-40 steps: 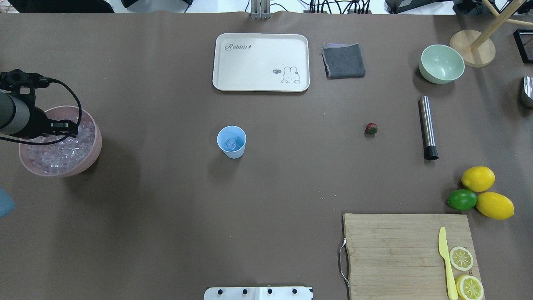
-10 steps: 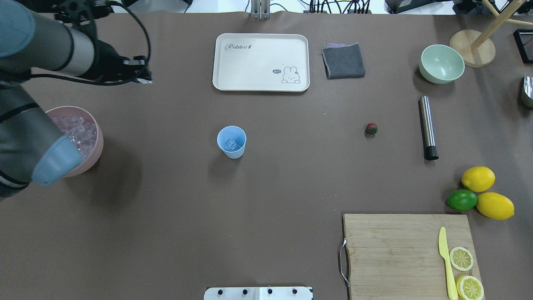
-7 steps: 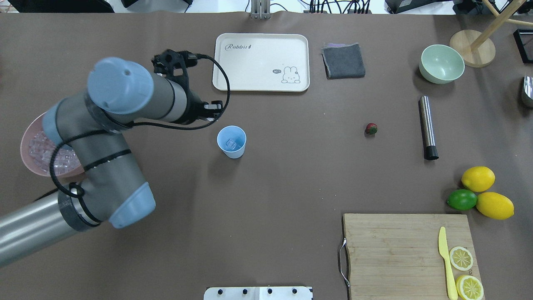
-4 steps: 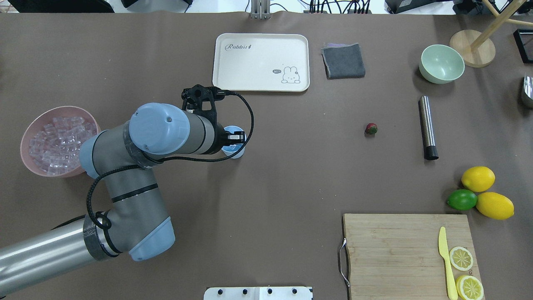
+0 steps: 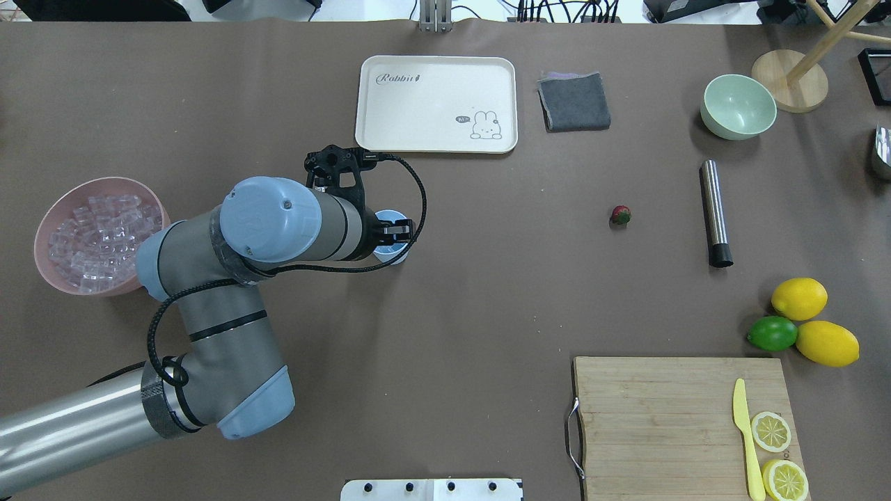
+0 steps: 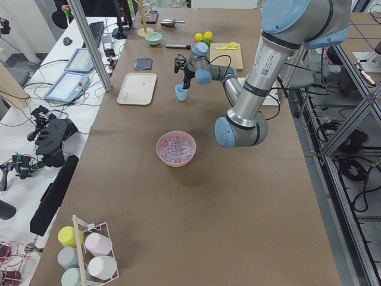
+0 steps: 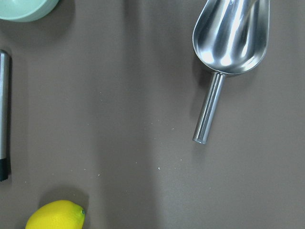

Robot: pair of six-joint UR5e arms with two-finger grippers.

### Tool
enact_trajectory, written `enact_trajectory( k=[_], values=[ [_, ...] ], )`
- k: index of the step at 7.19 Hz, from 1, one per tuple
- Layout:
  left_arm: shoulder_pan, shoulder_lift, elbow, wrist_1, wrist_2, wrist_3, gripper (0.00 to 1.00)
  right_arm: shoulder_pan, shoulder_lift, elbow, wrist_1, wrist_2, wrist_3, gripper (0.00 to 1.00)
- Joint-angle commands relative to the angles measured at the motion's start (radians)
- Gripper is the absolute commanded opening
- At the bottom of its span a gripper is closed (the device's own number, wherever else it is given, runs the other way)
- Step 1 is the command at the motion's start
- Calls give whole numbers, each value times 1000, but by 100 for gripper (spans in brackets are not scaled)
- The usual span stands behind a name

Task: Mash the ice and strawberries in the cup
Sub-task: 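Open the left gripper to drop the ice cube into the cup, then raise the left gripper away while the right gripper moves toward the strawberry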

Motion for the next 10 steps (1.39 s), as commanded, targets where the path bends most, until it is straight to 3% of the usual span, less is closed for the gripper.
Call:
enact_trajectory(
  k=[1,2,5,7,10],
  values=[
    [-61,1,-16,9,-12,7,97,0,18,29,5,3,0,100],
    [-124,13,-29,14,-53,71,97,0,56,32,14,10,-6,100],
    [-374,244,-193,17,-224,293,97,-131,177,54,60,-67,3,100],
    [-587,376,-208,17,-417,497,97,-252,281,61,57,-96,311,100],
    [-776,521,-207,9,-524,728,98,-484,505,-20,65,-157,544,100]
  ],
)
